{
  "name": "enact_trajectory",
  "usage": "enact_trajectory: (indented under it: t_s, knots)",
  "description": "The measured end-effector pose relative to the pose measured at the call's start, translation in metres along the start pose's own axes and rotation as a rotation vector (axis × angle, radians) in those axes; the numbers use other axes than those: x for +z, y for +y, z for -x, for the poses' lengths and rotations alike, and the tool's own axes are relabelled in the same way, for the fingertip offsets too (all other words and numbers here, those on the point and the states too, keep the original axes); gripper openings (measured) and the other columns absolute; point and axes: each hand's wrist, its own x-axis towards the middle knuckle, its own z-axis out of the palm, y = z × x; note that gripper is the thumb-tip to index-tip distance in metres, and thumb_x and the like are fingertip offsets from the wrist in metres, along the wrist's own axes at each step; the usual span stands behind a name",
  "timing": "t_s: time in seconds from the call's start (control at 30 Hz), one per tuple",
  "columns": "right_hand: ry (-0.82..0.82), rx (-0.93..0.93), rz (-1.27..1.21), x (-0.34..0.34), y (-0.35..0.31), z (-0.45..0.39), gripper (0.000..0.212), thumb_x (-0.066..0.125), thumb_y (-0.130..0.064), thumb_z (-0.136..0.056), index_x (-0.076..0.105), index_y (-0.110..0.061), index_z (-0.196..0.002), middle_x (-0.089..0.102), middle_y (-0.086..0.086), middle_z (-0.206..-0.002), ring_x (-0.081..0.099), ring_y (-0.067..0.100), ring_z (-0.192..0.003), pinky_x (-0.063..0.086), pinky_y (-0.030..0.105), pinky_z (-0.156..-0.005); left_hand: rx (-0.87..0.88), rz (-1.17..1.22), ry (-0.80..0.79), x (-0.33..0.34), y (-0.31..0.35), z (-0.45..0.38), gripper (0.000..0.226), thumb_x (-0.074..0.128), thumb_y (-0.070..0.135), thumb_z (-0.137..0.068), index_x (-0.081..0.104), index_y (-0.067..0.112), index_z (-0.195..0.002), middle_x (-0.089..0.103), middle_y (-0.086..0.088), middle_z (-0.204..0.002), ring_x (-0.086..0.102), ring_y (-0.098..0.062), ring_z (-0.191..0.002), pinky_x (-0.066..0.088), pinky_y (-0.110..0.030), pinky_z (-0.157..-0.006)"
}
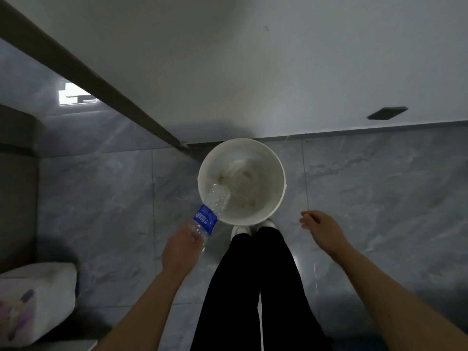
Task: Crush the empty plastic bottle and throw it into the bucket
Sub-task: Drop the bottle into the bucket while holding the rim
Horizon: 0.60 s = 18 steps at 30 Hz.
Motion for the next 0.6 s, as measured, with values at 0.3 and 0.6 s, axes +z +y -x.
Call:
enact_trajectory:
  t_s: [0.3, 0.6]
  knots:
    - [0.080, -0.123, 0.145, 0.063, 0.021, -0.187, 0.047, 0.047, -0.022, -0.091, 0.037, -0.006, -0.134, 0.049, 0.021, -0.134, 0.050, 0.034, -0.119, 0.038, 0.039, -0.100, -0.022, 0.128, -0.009, 0.111, 0.025, -0.169, 0.020, 0.057, 0.018, -0.085, 0.060, 0.008, -0.102, 0.057, -0.001, -0.085, 0.052, -0.016, -0.078, 0.036, -0.025, -0.072]
    - [0.009, -0.365, -0.072, 0.086, 0.056, -0.242, 0.040, 0.028, -0.038, -0.094, 0.039, -0.026, -0.129, 0.054, -0.020, -0.097, 0.056, -0.013, -0.082, 0.042, -0.001, -0.065, -0.121, 0.284, -0.238, 0.209, 0.027, -0.296, 0.015, 0.045, 0.006, -0.087, 0.058, 0.000, -0.090, 0.063, -0.020, -0.078, 0.059, -0.027, -0.069, 0.045, -0.034, -0.064]
